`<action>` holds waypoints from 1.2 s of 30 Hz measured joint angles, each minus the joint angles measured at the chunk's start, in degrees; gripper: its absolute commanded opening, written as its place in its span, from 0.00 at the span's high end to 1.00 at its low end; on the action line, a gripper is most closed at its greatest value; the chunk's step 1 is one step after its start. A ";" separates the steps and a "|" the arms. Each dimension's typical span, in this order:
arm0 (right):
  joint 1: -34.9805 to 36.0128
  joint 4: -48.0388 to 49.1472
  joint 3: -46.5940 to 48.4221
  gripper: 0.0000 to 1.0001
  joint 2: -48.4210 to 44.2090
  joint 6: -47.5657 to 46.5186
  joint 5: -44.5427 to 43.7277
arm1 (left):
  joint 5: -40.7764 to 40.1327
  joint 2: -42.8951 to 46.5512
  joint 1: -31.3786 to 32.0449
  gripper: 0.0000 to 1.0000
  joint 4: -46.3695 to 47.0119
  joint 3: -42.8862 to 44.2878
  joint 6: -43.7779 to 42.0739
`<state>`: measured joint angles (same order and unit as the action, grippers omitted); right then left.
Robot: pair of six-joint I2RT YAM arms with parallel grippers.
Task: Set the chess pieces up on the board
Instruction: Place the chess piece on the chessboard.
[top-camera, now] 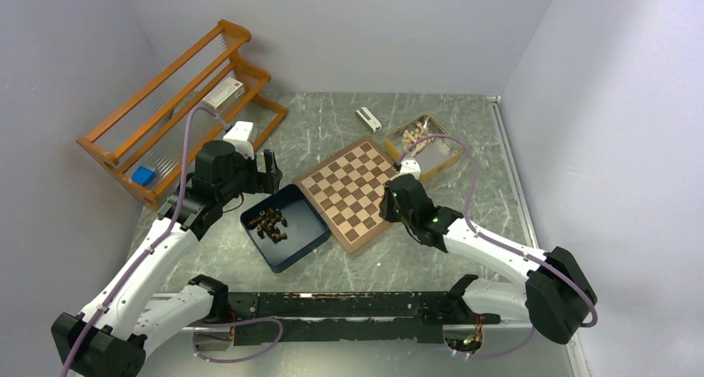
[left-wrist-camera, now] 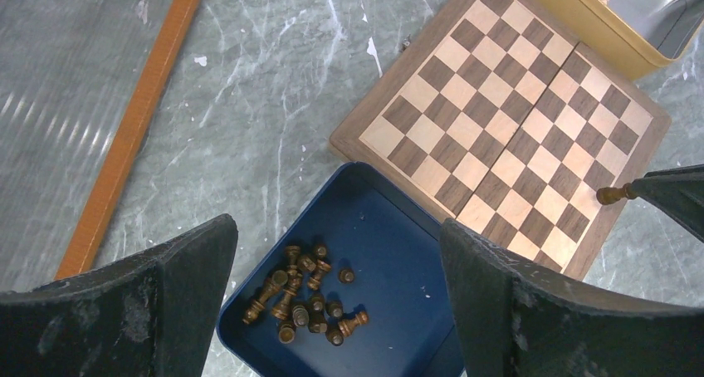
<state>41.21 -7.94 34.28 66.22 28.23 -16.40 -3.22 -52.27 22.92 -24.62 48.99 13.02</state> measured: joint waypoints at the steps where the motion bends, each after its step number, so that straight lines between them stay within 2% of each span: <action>1: 0.04 0.85 -0.57 0.88 -0.35 -0.28 0.26 | 0.00 0.00 0.00 0.04 0.00 0.00 0.00; 14: 0.70 7.61 -4.42 0.88 -2.23 -1.75 0.52 | 0.00 0.00 0.00 0.04 0.00 0.00 0.00; 36: 2.43 8.35 -5.60 0.85 -1.40 -1.92 -1.03 | 0.00 0.00 0.00 0.04 0.00 0.00 0.00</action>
<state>43.64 0.40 28.69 64.82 26.30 -17.43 -3.22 -52.27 22.92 -24.62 48.99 13.02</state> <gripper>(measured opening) 0.217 0.958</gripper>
